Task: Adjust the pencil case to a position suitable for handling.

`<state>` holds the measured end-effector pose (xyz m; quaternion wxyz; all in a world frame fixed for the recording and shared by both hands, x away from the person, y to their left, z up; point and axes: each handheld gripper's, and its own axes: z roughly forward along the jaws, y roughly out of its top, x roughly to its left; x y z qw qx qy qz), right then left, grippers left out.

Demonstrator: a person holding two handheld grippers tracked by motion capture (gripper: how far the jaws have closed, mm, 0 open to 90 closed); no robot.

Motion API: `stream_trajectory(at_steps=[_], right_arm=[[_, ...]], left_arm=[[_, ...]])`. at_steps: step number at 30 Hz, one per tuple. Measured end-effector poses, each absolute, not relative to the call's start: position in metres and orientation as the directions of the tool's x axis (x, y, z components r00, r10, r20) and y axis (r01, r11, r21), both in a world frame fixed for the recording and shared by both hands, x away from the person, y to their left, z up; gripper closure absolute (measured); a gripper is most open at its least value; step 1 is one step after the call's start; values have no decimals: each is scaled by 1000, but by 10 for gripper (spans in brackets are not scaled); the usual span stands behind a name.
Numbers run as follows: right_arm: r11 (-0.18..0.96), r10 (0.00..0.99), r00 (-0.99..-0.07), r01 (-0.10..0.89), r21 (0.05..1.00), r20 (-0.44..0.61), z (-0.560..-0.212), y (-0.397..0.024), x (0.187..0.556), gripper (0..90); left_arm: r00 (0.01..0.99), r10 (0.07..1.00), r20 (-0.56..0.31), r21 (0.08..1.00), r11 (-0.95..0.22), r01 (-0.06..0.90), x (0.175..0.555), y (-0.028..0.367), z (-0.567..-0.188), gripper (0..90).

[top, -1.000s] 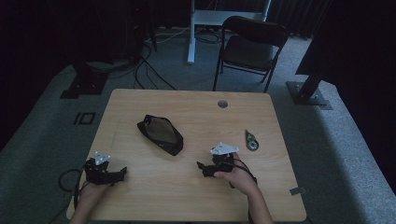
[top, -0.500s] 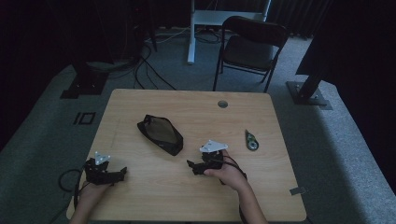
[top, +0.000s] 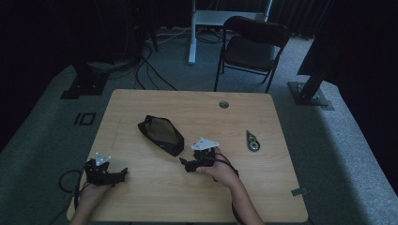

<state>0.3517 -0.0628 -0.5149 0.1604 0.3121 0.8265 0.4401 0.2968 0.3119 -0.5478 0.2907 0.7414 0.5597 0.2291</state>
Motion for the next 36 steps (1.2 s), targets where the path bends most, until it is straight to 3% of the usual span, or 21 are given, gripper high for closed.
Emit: stream_trajectory(at_steps=[7,12,19,28,36], right_arm=[[406,664,-748,358,841,-2,-512,-54,357,257],[397,664,-747,381,835,25,-515,-46,361,373],[377,684,-728,408,832,47,-516,-43,369,446],[411,670,-742,378,830,6,-518,-37,372,630],[425,671,-741,373,825,-11,-519,-34,369,718]], left_arm=[[268,963,14,687,-204,697,297,312,-548,3],[268,963,14,688,-204,696,297,312,-548,3],[271,962,14,687,-206,696,297,312,-548,3],[272,962,14,687,-207,696,297,312,-548,3],[271,962,14,687,-207,696,297,312,-548,3]])
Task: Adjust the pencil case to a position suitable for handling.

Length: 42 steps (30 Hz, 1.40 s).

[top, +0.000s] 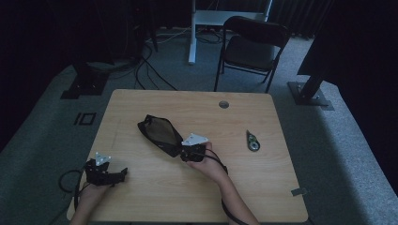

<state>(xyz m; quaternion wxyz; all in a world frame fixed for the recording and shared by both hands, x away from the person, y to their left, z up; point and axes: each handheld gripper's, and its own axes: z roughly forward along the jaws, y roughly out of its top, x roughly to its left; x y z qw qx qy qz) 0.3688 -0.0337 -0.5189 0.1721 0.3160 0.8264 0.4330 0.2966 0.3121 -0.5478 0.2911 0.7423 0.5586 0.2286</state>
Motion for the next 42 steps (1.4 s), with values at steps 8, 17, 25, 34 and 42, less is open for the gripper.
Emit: stream_trajectory(at_steps=[8,17,25,34,42], right_arm=[[422,682,-731,361,831,-29,-518,-38,367,726],[419,688,-725,362,833,-31,-520,-50,365,726],[408,711,-702,370,835,-37,-521,-69,360,727],[381,748,-663,382,842,-37,-523,-94,355,728],[343,789,-614,392,854,-35,-521,-113,348,728]], left_arm=[[271,962,14,688,-207,696,297,312,-548,3],[272,962,14,687,-207,696,297,312,-548,3],[272,962,14,687,-207,696,297,312,-548,2],[272,962,15,687,-208,696,297,312,-548,2],[273,962,16,686,-209,697,297,312,-548,3]])
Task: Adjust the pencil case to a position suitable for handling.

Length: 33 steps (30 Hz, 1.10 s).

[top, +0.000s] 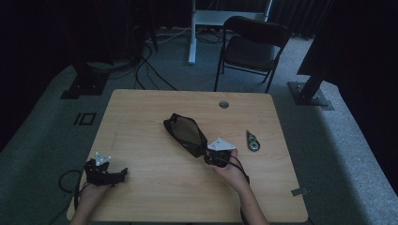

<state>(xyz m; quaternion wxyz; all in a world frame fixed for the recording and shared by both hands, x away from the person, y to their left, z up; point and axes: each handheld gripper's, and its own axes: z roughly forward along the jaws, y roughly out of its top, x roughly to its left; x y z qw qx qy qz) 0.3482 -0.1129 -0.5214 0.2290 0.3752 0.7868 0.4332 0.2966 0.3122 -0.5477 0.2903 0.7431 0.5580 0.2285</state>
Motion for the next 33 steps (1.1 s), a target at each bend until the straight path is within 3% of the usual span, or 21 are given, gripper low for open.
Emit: stream_trajectory(at_steps=[17,33], right_arm=[[302,854,-518,418,857,-49,-524,-154,334,728],[228,917,-396,429,874,-44,-529,-187,297,729]], left_arm=[[273,962,16,686,-209,697,297,312,-548,3],[272,962,16,686,-209,697,297,312,-548,2]])
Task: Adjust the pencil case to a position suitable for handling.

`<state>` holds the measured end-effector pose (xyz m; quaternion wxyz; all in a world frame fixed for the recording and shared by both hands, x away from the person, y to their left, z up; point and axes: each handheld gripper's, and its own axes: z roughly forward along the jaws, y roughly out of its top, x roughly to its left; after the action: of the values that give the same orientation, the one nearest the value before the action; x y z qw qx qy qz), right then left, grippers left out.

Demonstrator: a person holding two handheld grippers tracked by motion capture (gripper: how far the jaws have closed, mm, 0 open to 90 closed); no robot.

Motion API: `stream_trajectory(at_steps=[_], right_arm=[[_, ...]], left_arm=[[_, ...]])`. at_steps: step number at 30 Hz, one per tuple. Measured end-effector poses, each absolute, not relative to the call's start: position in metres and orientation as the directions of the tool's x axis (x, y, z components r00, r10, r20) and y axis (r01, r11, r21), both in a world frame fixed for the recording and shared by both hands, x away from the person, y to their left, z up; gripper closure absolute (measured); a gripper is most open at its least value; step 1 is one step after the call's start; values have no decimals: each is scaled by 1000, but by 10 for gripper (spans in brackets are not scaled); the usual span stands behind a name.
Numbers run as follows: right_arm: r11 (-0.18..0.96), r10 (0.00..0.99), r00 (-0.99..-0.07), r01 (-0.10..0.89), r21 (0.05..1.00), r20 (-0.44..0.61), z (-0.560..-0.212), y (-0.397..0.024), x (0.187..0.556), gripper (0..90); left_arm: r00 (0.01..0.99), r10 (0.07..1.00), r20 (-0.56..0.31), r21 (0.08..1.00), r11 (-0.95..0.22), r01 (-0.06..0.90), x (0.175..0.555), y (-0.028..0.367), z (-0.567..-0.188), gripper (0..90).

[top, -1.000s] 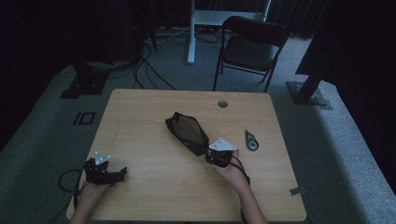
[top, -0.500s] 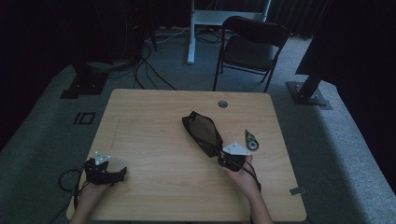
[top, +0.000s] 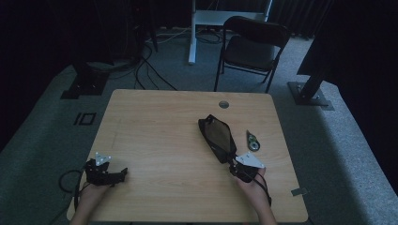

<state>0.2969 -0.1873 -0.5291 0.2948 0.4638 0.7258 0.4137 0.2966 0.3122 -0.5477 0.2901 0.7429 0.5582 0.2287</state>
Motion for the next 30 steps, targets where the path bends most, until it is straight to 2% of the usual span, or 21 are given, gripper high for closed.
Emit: stream_trajectory(at_steps=[4,13,30], right_arm=[[190,930,-367,436,880,-19,-528,-194,289,728],[240,924,-377,432,869,-68,-532,-189,265,728],[192,933,-360,455,869,-18,-535,-181,236,727]], left_arm=[[272,962,16,686,-209,697,297,312,-548,3],[272,962,16,686,-209,697,297,312,-548,2],[273,962,16,686,-209,697,297,312,-548,3]])
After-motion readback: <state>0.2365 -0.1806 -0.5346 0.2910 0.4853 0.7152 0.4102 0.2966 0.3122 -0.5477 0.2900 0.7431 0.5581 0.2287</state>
